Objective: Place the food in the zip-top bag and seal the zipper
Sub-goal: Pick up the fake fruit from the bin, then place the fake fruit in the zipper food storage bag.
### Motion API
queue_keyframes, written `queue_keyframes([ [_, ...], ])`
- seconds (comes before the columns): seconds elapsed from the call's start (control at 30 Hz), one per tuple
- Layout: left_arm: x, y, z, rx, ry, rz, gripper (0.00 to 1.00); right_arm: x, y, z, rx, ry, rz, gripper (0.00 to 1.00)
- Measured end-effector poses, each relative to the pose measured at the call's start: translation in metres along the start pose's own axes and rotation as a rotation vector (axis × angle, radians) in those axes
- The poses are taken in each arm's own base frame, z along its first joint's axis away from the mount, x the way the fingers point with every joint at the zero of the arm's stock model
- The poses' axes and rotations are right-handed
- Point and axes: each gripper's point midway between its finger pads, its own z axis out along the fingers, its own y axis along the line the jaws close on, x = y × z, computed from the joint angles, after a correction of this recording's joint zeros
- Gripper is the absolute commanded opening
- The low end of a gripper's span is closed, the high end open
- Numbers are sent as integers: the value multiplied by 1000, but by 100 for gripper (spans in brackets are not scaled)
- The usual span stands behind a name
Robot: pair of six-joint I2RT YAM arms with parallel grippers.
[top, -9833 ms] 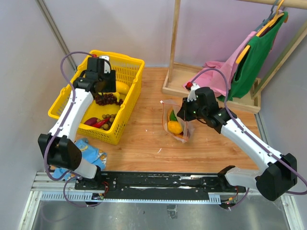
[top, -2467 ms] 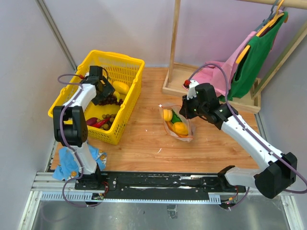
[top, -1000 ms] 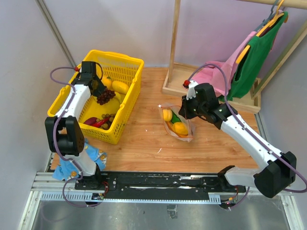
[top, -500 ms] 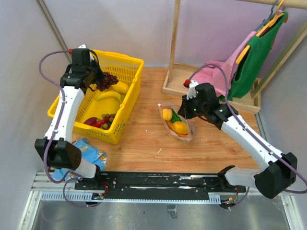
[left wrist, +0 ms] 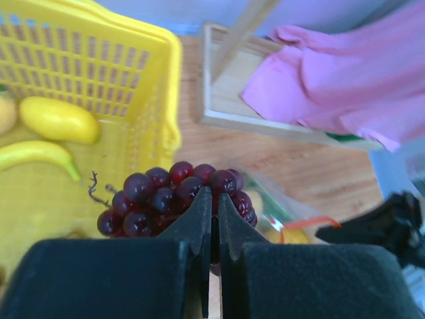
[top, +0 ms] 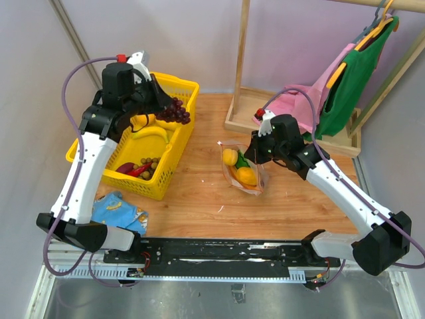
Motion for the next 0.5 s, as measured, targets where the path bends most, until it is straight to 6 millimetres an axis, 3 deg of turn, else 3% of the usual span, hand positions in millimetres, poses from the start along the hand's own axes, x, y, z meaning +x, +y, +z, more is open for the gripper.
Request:
queue_keyframes([
  [0.23,23,-65,-19,210,47,132,0,-3,2,1,-9,-12,12,1],
  [0.5,69,-134,-37,438,134,274,0,-4,5,1,-20,-14,21,1],
])
